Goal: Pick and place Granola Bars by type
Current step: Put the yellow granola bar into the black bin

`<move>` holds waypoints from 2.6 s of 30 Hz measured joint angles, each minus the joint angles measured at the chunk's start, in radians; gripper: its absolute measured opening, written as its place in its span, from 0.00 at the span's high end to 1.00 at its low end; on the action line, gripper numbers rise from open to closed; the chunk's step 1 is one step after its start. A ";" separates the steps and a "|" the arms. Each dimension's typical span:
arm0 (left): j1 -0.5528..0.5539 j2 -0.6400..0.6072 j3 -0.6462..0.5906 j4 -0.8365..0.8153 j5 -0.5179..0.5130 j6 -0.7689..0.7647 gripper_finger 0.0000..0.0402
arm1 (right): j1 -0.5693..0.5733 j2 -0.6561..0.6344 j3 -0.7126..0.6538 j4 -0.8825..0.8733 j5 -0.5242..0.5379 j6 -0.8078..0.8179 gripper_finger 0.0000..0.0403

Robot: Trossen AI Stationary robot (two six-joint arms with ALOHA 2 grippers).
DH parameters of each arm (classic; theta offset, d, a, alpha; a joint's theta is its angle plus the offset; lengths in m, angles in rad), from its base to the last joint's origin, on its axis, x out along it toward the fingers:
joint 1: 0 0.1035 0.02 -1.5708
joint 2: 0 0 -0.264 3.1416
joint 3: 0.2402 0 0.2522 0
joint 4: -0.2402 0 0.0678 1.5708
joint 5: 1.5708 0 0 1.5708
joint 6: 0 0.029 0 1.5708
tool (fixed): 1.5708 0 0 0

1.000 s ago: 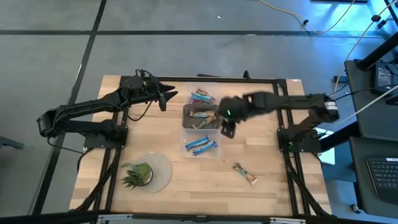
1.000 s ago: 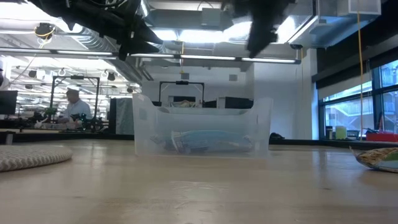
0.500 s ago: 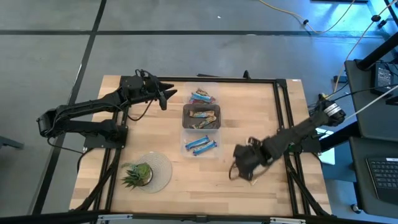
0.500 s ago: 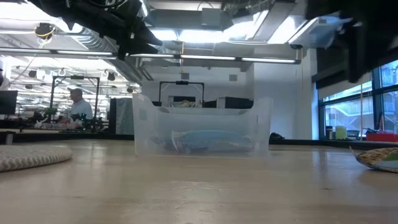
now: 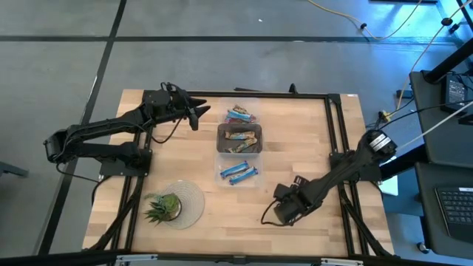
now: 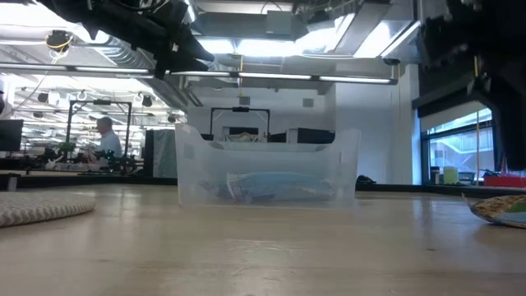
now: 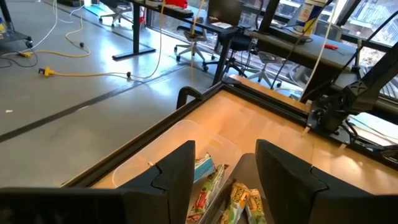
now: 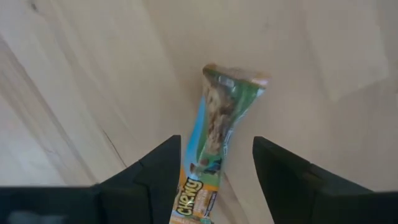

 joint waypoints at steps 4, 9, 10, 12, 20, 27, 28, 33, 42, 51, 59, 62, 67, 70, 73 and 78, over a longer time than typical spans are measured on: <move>-0.001 0.000 0.000 0.000 0.002 0.000 0.60 | 0.000 0.028 0.000 -0.001 -0.030 0.024 0.50; -0.001 0.000 0.000 0.000 0.002 0.000 0.59 | 0.001 0.032 0.000 0.002 -0.056 0.068 0.50; -0.001 0.000 0.000 0.000 0.002 0.000 0.59 | 0.002 0.032 0.000 0.003 -0.056 0.070 0.50; -0.001 0.000 0.000 0.000 0.002 0.000 0.59 | 0.003 0.032 0.000 0.004 -0.056 0.068 0.50; -0.001 0.000 0.000 0.000 0.002 0.000 0.60 | 0.003 0.032 0.000 0.005 -0.056 0.065 0.38; -0.001 0.000 0.000 0.000 0.002 -0.001 0.59 | 0.003 0.032 0.000 0.014 -0.030 0.066 0.23; -0.001 0.000 0.000 0.000 0.002 -0.001 0.59 | 0.003 0.032 0.000 0.015 -0.029 0.067 0.22; -0.001 0.000 0.000 0.000 0.002 -0.001 0.60 | 0.003 0.032 -0.057 0.101 -0.036 0.120 0.21; -0.001 0.000 0.000 0.000 0.003 -0.001 0.60 | 0.004 0.028 -0.161 0.197 -0.062 0.183 0.22; -0.001 0.000 0.000 -0.001 0.002 -0.001 0.59 | 0.004 0.028 -0.171 0.187 -0.054 0.167 0.46; -0.001 0.000 0.000 0.000 0.000 -0.001 0.59 | 0.004 0.028 -0.172 0.187 -0.054 0.168 0.67; -0.001 0.000 0.000 0.000 0.000 -0.001 0.59 | 0.003 0.017 -0.175 0.190 -0.049 0.167 0.72; -0.001 0.000 0.000 -0.001 -0.001 -0.001 0.59 | 0.001 -0.008 -0.178 0.187 -0.008 0.167 0.79; -0.001 0.000 0.000 -0.001 -0.001 -0.001 0.59 | -0.001 -0.027 -0.178 0.185 0.007 0.167 0.81; -0.001 0.000 0.000 0.000 -0.001 -0.001 0.59 | -0.001 -0.065 -0.177 0.172 0.052 0.170 0.82; -0.001 0.000 0.000 0.000 -0.001 -0.001 0.60 | -0.034 -0.172 -0.177 0.063 0.159 0.171 0.82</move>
